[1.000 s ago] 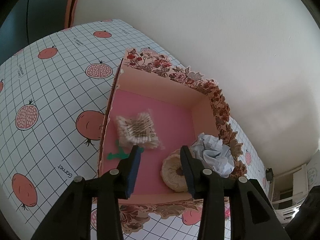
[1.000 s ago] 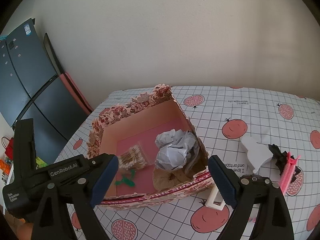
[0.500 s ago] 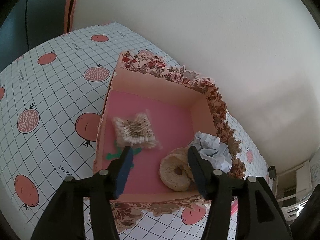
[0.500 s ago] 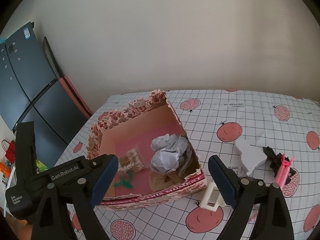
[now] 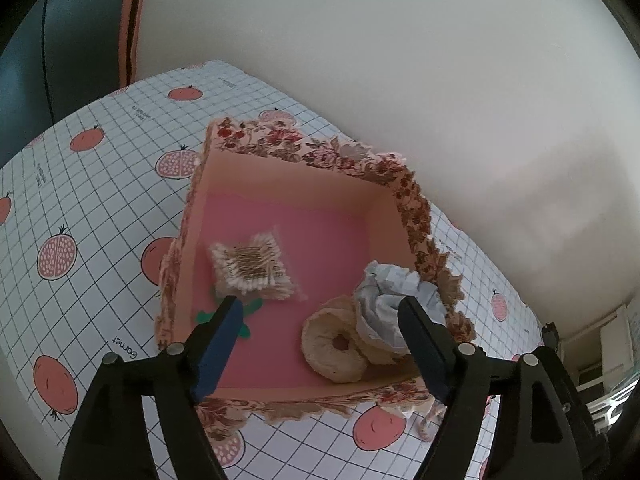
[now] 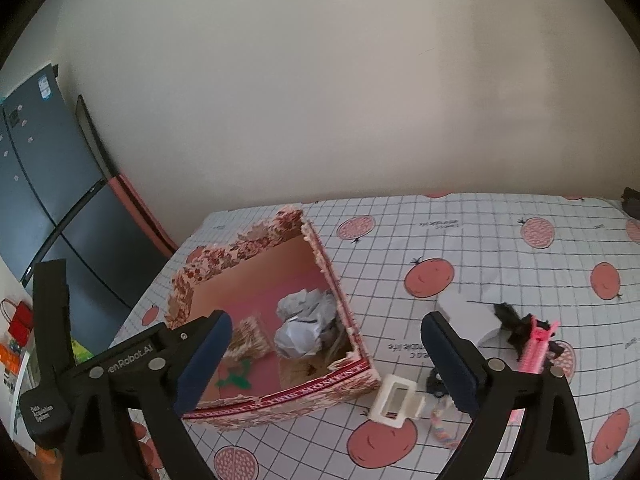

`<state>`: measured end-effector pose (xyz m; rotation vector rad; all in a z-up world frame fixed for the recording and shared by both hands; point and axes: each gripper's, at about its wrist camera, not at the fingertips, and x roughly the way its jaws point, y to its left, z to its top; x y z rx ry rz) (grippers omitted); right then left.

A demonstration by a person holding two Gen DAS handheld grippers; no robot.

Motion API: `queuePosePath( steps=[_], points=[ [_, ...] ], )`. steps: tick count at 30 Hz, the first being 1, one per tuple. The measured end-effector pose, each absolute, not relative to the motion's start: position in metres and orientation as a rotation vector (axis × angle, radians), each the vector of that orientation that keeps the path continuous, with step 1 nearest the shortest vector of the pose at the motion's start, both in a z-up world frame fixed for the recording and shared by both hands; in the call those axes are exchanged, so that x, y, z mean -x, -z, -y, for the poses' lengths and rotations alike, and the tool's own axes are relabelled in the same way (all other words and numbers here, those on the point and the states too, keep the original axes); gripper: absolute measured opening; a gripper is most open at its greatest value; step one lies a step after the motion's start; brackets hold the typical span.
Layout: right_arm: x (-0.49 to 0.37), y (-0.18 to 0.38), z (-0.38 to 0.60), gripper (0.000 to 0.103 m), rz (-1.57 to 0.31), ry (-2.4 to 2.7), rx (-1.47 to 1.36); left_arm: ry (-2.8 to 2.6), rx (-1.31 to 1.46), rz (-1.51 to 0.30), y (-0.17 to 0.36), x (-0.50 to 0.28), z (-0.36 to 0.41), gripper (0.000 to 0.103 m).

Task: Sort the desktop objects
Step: 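Move both tools away from the box toward the pink roller and white clip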

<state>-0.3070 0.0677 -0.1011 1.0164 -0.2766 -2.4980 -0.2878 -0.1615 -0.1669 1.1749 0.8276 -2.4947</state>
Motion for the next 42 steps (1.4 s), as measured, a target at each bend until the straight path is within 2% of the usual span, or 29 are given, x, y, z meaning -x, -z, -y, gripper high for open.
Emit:
queuePosePath(
  steps=[3,30,42],
  points=[
    [0.307,0.097,-0.078,0.101,0.282,2.525,-1.004,2.517,-1.162,-0.817,0.162,0.289,0.154,0.081],
    [0.308,0.068,-0.207,0.102,0.456,2.799,-0.974,2.783,-1.131,-0.644,0.124,0.3,0.058,0.083],
    [0.321,0.111,-0.24,0.102,0.536,2.775,-1.245,2.755,-1.374,-0.556,0.159,0.314,0.007,0.083]
  ],
)
